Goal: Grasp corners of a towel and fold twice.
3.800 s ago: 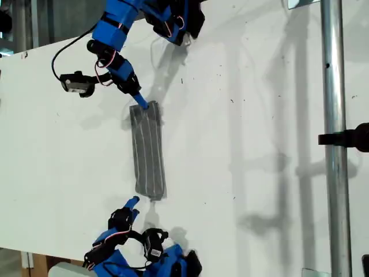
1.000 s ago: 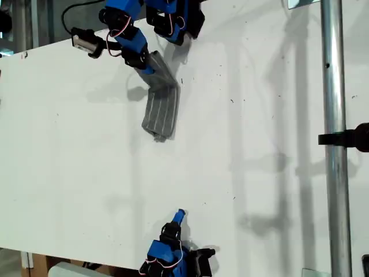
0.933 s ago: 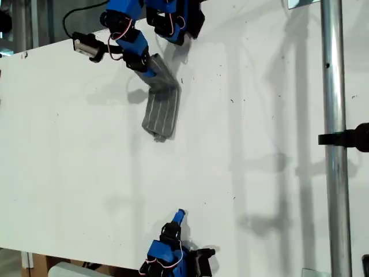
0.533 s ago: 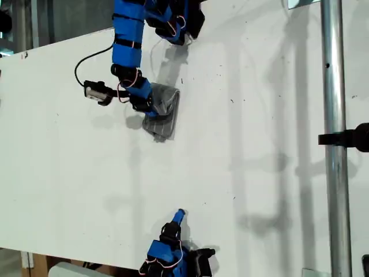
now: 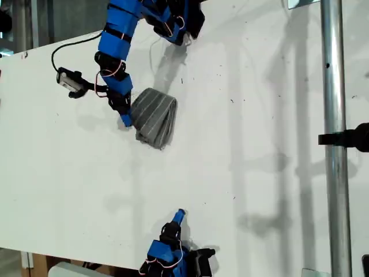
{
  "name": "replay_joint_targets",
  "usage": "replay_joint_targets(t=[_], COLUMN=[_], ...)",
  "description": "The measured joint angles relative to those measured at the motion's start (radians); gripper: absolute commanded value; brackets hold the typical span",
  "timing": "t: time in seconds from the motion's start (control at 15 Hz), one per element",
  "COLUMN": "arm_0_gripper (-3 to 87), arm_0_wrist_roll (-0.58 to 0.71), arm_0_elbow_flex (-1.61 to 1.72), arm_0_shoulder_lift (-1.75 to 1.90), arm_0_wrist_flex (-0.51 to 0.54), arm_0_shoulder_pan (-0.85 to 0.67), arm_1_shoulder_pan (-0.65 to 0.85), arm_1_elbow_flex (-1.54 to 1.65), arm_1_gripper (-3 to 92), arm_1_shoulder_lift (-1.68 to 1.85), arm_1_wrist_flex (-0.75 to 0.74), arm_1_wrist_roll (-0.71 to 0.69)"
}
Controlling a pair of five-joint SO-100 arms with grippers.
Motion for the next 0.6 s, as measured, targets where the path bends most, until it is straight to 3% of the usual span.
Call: replay_joint_targets(t=[0.13,0.47,0.6], arm_0_gripper=[-2.9,-2.8,-2.8], arm_0_wrist_roll=[0.000,0.003,-0.008], arm_0_elbow_flex=[0.000,0.008,0.025], arm_0_shoulder_lift=[0.000,0.000,0.000], arm_0_wrist_flex=[0.000,-0.018,-0.018], arm_0_shoulder_pan=[0.000,-0.005,-0.005], arm_1_shoulder_pan=[0.025,0.020,0.003], arm_1_elbow_flex=[0.025,0.304,0.497], arm_1_gripper=[4.8,-0.3,-0.3], arm_1_shoulder_lift=[0.097,0.557,0.845], arm_1_wrist_flex=[0.067,0.206,0.272], arm_1_wrist_roll=[-0.005,0.006,0.104])
